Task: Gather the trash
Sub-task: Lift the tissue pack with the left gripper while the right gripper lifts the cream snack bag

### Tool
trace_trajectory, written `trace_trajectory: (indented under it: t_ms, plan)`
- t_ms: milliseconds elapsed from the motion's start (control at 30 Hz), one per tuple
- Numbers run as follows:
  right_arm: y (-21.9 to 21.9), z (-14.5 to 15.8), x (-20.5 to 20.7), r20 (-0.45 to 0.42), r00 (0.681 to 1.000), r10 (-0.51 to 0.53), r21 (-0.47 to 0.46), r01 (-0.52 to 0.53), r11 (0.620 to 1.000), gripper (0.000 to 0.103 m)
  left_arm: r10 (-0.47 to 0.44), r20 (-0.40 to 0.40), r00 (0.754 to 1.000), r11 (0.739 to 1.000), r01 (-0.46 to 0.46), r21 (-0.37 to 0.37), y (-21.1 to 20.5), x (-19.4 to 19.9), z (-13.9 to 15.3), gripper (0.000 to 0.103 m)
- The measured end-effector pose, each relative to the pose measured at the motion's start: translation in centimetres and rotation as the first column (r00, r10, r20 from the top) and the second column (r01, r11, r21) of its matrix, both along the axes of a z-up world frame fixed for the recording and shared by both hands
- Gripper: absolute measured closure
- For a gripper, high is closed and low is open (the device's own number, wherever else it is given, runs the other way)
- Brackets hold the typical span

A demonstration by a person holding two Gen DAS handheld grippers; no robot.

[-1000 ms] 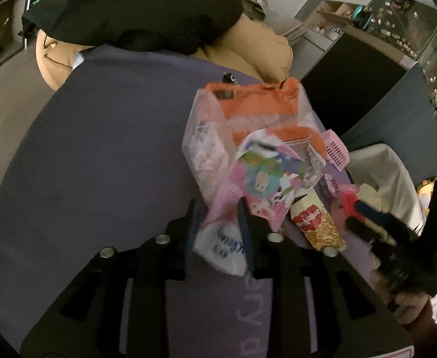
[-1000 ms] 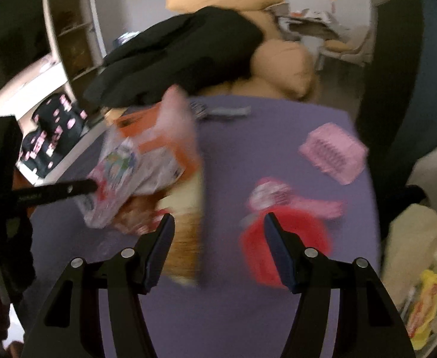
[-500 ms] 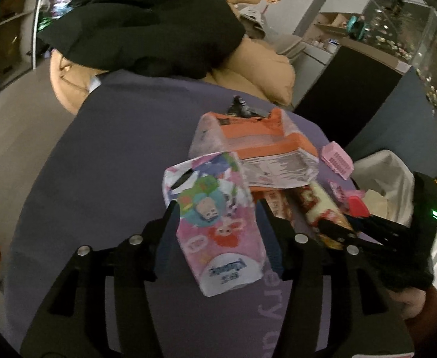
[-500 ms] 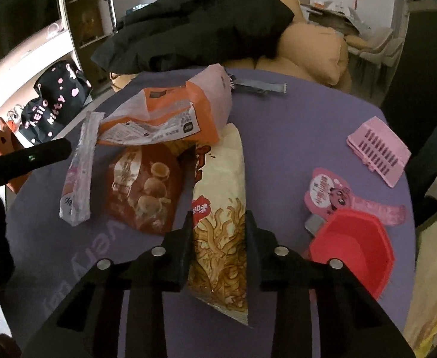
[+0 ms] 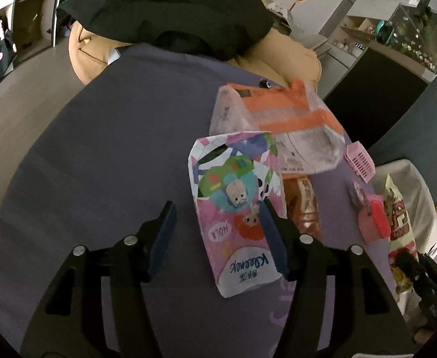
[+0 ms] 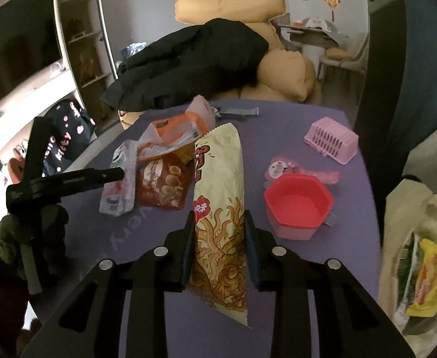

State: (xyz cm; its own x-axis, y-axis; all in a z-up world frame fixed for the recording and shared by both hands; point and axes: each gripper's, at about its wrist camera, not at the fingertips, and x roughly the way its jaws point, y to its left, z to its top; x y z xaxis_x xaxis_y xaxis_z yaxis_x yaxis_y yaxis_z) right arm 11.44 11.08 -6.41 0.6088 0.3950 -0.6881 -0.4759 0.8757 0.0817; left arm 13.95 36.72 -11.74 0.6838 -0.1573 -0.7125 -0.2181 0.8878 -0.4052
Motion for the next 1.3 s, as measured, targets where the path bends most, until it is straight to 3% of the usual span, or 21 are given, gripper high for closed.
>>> trace_trajectory:
  t_ms: [133,267,333,367,567,667,933,1000,1033,1100,1300]
  plan:
    - [0.0,-1.5,-0.6,-0.050,0.999,0.005,-0.042,-0.008,0.999,0.074,-0.014,0.004,1.000,1.000,0.014,-0.014,-0.7,0.7,0.0,0.050]
    - [-0.4,-2.9,-0.9,-0.069,0.997,-0.020,-0.085,0.014,0.996,0.073,-0.054,0.004,0.999,0.998,0.054,-0.007,-1.9,1.1,0.1,0.081]
    - [-0.7,-3.3,-0.7,-0.097,0.995,-0.028,-0.095,0.019,0.995,0.071,-0.068,0.017,0.998,0.998,0.068,0.000,-2.4,1.0,0.4,0.086]
    - [-0.9,-3.4,-0.7,-0.104,0.994,-0.031,-0.096,0.021,0.995,0.065,-0.078,0.028,0.997,0.997,0.078,-0.003,-2.6,0.8,0.6,0.088]
    - [-0.7,-2.1,-1.1,-0.079,0.997,0.002,-0.046,-0.006,0.999,0.056,-0.100,0.067,0.993,0.995,0.101,-0.015,-3.2,-0.2,2.1,0.091]
    - [0.1,-1.3,-0.6,-0.045,0.999,0.009,-0.083,-0.012,0.996,0.056,-0.099,0.092,0.991,0.995,0.101,-0.019,-3.2,-0.7,2.7,0.091]
    - [1.5,-2.4,2.3,-0.075,0.997,-0.012,-0.155,0.000,0.988,0.056,-0.093,0.090,0.992,0.994,0.097,-0.041,-2.6,-1.1,2.6,0.091]
    - [1.3,-3.0,2.3,-0.102,0.995,-0.006,-0.143,-0.009,0.990,0.059,-0.096,0.091,0.991,0.994,0.100,-0.042,-2.7,-1.2,2.6,0.091]
    - [1.0,-3.1,2.2,-0.108,0.994,-0.001,-0.130,-0.013,0.991,0.068,-0.098,0.092,0.991,0.994,0.102,-0.041,-2.8,-1.2,2.7,0.091]
    - [0.5,-3.0,2.0,-0.122,0.992,0.025,-0.088,-0.036,0.995,0.075,-0.104,0.097,0.990,0.993,0.108,-0.038,-2.9,-1.2,2.8,0.091]
    - [-1.2,0.0,1.1,-0.054,0.998,0.040,0.000,-0.041,0.999,0.078,-0.101,0.136,0.986,0.995,0.103,-0.008,-3.8,-1.7,5.0,0.092]
